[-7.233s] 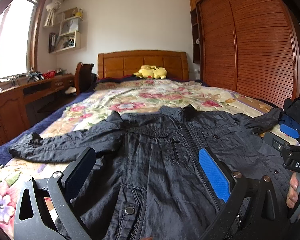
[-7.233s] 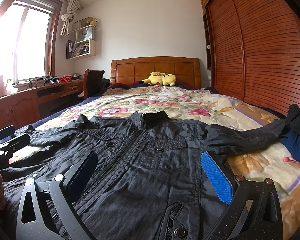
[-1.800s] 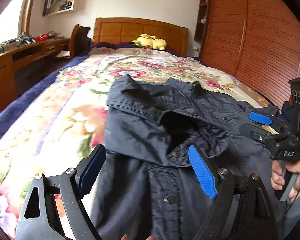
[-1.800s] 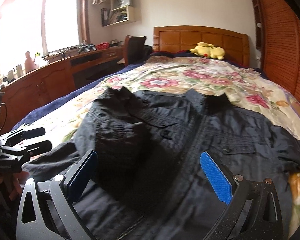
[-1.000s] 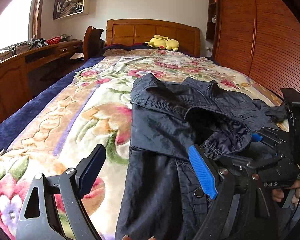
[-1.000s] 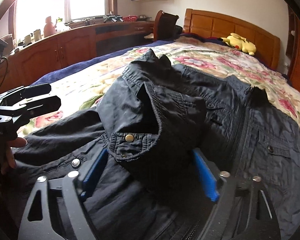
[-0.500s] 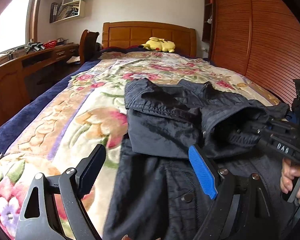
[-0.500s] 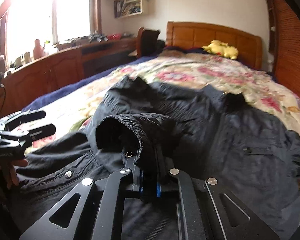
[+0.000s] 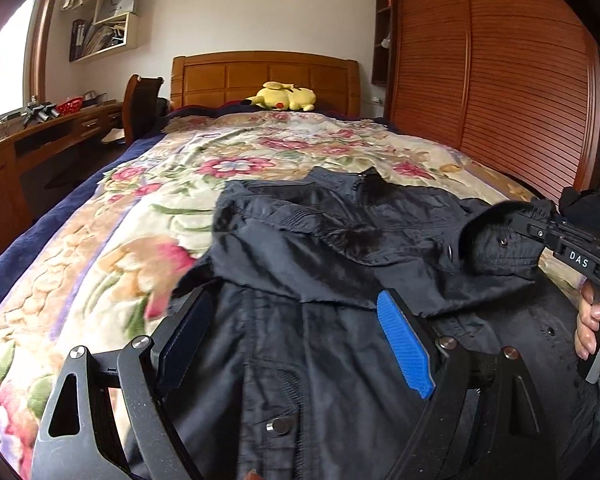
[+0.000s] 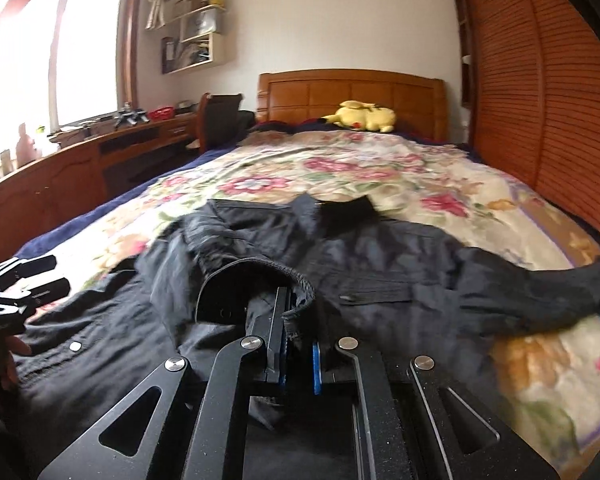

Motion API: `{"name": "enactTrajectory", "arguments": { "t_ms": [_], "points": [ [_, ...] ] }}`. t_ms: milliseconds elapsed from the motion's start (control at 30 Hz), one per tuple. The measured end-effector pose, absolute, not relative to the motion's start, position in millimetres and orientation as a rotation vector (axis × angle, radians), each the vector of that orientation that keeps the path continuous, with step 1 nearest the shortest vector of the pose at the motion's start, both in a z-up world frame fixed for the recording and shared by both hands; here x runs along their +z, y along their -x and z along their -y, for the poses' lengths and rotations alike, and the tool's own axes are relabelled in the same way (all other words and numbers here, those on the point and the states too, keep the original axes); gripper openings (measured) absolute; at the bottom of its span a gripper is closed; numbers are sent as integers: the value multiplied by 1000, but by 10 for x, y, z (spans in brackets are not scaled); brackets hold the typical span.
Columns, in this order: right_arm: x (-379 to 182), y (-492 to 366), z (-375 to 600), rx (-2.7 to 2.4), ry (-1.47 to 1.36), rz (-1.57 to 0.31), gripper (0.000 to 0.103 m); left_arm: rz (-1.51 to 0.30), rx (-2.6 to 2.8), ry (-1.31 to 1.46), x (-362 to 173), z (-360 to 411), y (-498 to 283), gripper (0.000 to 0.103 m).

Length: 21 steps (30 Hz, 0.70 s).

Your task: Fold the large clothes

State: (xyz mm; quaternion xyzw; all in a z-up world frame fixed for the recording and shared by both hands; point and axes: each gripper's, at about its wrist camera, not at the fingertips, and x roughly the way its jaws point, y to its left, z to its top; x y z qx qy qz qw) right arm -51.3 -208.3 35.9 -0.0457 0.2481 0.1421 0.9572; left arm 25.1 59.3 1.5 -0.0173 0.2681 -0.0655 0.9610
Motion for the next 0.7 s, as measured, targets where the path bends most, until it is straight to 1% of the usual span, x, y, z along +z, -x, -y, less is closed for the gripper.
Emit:
{"name": "enactTrajectory", "arguments": {
  "t_ms": [233, 600, 633, 700],
  "points": [
    [311, 494, 2314, 214, 80, -543, 8, -548, -170, 17, 32, -314, -314, 85],
    [371, 606, 2350, 224, 111, -616, 8, -548, -226, 6, 57, -14, -355, 85],
    [384, 619, 2367, 226, 111, -621, 9, -549, -230, 3, 53, 17, -358, 85],
    [391, 654, 2403, 224, 106, -627, 15, -552, -240, -3, 46, 79, -369, 85]
  ]
}}
